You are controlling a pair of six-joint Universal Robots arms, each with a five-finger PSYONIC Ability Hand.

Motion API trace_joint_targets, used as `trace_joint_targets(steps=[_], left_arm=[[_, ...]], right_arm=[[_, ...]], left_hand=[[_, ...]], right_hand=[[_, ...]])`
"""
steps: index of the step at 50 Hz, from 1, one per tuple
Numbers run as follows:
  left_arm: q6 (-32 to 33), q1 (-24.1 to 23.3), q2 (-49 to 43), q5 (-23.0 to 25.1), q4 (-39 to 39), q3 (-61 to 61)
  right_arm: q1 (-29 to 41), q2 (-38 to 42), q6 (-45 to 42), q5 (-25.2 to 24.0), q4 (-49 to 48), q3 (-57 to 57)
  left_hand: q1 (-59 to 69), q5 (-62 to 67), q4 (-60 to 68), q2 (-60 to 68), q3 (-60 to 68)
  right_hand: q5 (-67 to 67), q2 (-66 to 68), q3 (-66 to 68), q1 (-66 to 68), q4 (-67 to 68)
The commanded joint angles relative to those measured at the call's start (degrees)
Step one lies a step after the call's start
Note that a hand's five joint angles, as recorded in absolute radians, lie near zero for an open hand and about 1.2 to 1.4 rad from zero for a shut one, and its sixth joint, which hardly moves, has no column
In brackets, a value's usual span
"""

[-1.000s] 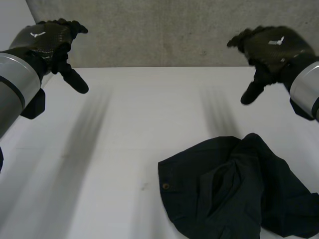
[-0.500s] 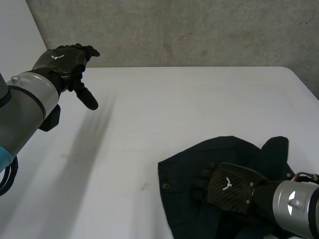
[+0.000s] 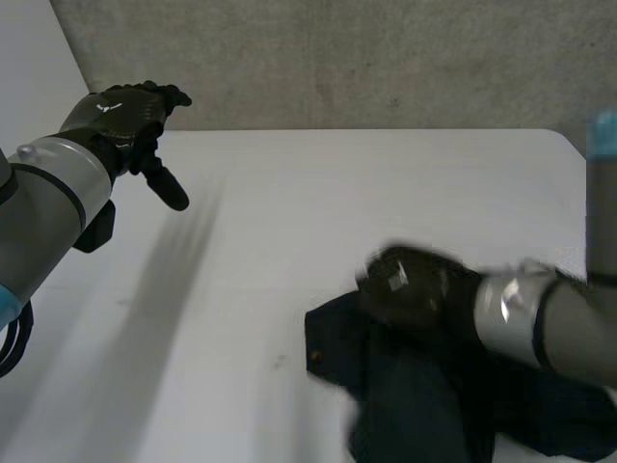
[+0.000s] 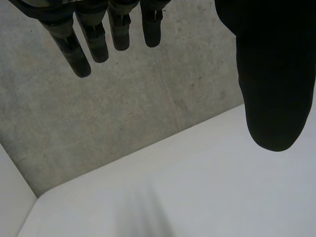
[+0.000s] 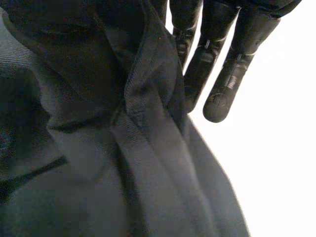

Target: Fold the shorts.

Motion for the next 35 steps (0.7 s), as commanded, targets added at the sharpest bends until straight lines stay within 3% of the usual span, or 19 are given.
trace_joint_targets(steps=[1,6,12,22,25,29,35], left_arm=[[-0.1,0.3,0.5,-0.1,-0.1,0.7],[-0.3,0.8,1.0,-0.1,0.0,1.1],[-0.4,1.4,3.9,-0.3,2.7,1.0],[-0.4,3.5,6.3,-0.3,4.2,0.4],[-0.4,3.5,6.3,-0.3,4.2,0.3],[-0.4,3.4,6.0,-0.3,4.2,0.0],[-0.2,2.9,5.2,-0.4,4.2,-0.3]], right_arm=[[5.2,4.3,19.1,1.0,-14.8,-16.6],[8.4,6.7,29.4,7.9,-24.6,-25.6],[10.2,5.8,39.3,22.6,-36.3,-33.2],[10.2,4.4,44.3,38.6,-36.0,-28.5],[10.0,5.2,44.9,41.6,-33.3,-22.9],[7.3,8.2,47.6,42.1,-30.2,-14.2],[3.3,9.4,54.8,37.1,-21.9,-3.4]], left_hand=[[-0.9,-2.3,-1.6,-0.7,-1.0],[-0.9,-2.3,-1.6,-0.7,-1.0],[-0.7,-2.2,-1.4,-0.6,-0.8],[-0.7,-2.2,-1.4,-0.6,-0.8],[-0.7,-2.2,-1.4,-0.6,-0.8],[-0.7,-2.2,-1.4,-0.6,-0.8],[-0.9,-2.3,-1.6,-0.7,-1.0]], right_hand=[[15.2,13.8,13.8,25.2,12.0],[15.2,13.8,13.8,25.2,12.0],[15.2,13.8,13.8,25.2,12.0],[15.2,13.8,13.8,25.2,12.0],[15.2,13.8,13.8,25.2,12.0],[15.2,13.8,13.8,25.2,12.0],[15.2,13.8,13.8,25.2,12.0]])
